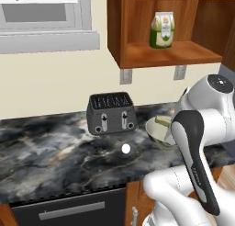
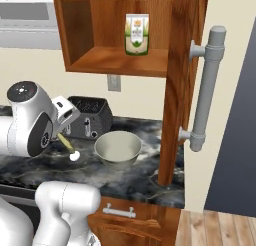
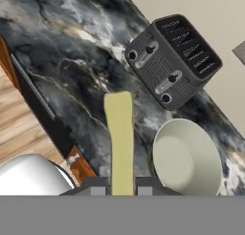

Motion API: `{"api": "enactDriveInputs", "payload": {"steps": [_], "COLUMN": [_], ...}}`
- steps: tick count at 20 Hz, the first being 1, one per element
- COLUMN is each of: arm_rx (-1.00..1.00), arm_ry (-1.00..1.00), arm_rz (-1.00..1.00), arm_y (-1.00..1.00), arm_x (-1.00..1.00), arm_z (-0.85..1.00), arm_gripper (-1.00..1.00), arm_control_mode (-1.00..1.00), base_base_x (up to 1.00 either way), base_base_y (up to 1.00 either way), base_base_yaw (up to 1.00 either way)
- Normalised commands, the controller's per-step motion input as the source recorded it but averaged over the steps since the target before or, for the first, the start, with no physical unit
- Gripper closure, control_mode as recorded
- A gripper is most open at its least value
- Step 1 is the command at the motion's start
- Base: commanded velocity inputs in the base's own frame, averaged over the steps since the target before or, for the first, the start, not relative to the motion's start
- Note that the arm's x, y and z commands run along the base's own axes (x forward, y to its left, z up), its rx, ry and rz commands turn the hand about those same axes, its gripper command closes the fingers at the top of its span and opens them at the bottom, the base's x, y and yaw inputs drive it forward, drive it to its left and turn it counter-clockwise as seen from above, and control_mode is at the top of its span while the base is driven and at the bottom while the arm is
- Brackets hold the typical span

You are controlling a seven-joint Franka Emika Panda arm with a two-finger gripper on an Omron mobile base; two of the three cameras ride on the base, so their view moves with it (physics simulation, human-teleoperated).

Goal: Pick the egg and butter from the fridge and place them by the bowl for mixing.

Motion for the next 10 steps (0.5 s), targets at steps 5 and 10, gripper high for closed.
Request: {"api": "enactDriveInputs", "payload": {"steps": [5,10], "arm_rx": [0.01,0.02], "arm_ry": [0.00,0.00], "arm_rz": [-0.14,-0.38], "arm_y": [-0.01,-0.05], "arm_x": [0.00,0.00], "arm_z": [0.02,0.09], "arm_gripper": [1.00,1.00], "arm_control_mode": [-1.00,-1.00], "base_base_x": [0.00,0.00], "base_base_y": [0.00,0.00], "base_base_yaw": [0.00,0.00]}}
